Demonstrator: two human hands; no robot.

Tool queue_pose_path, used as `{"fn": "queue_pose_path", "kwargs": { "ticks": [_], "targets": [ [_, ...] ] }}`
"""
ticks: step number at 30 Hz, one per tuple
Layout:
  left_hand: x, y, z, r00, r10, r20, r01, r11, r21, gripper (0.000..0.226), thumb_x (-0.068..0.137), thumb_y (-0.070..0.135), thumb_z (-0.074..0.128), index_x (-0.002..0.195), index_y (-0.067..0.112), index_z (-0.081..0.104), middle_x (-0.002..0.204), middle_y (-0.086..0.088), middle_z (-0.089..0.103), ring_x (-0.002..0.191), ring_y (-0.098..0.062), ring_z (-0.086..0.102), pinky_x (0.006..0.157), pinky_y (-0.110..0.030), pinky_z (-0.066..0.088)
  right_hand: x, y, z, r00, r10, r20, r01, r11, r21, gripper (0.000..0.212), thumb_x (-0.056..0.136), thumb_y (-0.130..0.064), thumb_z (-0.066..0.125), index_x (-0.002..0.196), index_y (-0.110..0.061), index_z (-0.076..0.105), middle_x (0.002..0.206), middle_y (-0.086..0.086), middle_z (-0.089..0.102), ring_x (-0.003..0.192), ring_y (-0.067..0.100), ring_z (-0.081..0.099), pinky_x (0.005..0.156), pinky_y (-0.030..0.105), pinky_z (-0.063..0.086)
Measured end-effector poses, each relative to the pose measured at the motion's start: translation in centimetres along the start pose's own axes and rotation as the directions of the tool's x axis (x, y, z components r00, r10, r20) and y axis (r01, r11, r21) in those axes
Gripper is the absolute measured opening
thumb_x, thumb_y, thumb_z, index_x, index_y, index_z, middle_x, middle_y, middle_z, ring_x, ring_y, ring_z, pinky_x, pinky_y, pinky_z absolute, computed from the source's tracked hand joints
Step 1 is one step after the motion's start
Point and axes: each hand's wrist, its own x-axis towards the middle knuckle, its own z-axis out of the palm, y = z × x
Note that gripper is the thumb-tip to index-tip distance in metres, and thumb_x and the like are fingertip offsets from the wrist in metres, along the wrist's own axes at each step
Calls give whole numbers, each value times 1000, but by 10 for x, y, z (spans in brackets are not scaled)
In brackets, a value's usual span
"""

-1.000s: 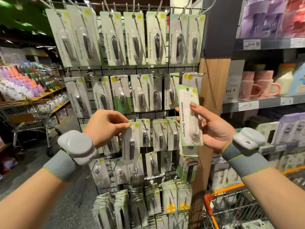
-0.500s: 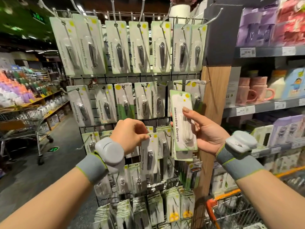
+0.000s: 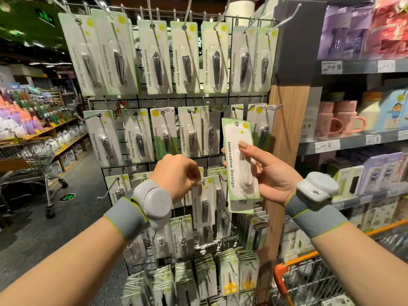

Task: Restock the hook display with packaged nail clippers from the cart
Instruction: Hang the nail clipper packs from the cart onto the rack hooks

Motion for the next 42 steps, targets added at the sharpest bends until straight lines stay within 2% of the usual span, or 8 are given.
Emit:
{"fn": "queue_pose_path", "kwargs": {
  "ticks": [12, 17, 20, 23, 26, 35, 38, 42],
  "targets": [
    [41, -5, 13, 987, -137, 83, 111, 960, 258, 19, 85, 11, 60, 94, 24, 70, 106, -11, 61, 101, -34, 58, 78, -29, 45, 11, 1, 0, 1000, 11, -7, -11, 1000, 14, 70, 33, -24, 95, 97, -7, 72, 93, 9, 72, 82, 19, 70, 89, 41, 52],
    [50, -12, 16, 979, -190, 77, 169, 960, 224, 17, 81, 10, 64, 92, 21, 72, 104, -9, 67, 96, -32, 62, 73, -27, 47, 12, 3, 3, 998, 13, -67, -13, 1000, 2, 36, 67, -19, 67, 101, -7, 67, 93, 9, 69, 87, 20, 65, 88, 37, 51],
    [47, -13, 7, 984, -178, 9, 173, 964, 202, 13, 86, 18, 61, 94, 21, 71, 104, -8, 67, 98, -31, 62, 80, -29, 47, 7, 1, 8, 999, 18, -32, -19, 999, -39, 21, 69, -15, 64, 85, -5, 71, 79, 9, 71, 68, 17, 69, 71, 30, 58],
    [40, 0, -11, 979, -159, -131, 129, 969, -211, 31, 95, 34, 52, 87, 10, 71, 85, -10, 71, 80, -29, 67, 80, -36, 55, 6, 2, 12, 999, 3, -36, -8, 993, -117, 11, 69, -12, 64, 75, -6, 70, 71, 9, 71, 57, 15, 68, 58, 26, 58],
    [30, 27, -30, 972, -236, 11, 158, 615, -773, 35, 94, 30, 53, 82, -1, 61, 65, -8, 58, 48, -15, 54, 47, -23, 48, 7, 6, 20, 999, 16, -32, -21, 985, -173, 6, 78, -8, 62, 79, -6, 67, 69, 8, 70, 55, 14, 66, 57, 24, 57],
    [12, 24, -53, 949, -295, 108, 238, 448, -862, 20, 75, -5, 70, 81, 6, 54, 78, -14, 66, 52, -17, 64, 51, -24, 53, 8, 12, 35, 988, 121, 92, -109, 985, -133, 19, 76, -25, 59, 75, -9, 71, 74, 5, 72, 67, 14, 69, 72, 31, 57],
    [5, 15, -64, 943, -307, 125, 248, 402, -881, 18, 77, -5, 68, 84, 4, 54, 81, -14, 67, 58, -17, 67, 46, -20, 51, 10, 11, 31, 993, 89, 73, -90, 996, 4, 33, 91, -15, 49, 73, -10, 76, 78, 8, 73, 70, 16, 71, 73, 33, 57],
    [-7, 5, -75, 947, -301, 110, 237, 425, -874, 14, 78, -2, 68, 78, 6, 56, 74, -8, 68, 54, -13, 66, 46, -18, 50, 11, 7, 25, 996, 48, 77, -43, 997, -62, 37, 92, 1, 41, 89, -7, 76, 93, 8, 73, 78, 14, 71, 79, 28, 56]
  ]
}}
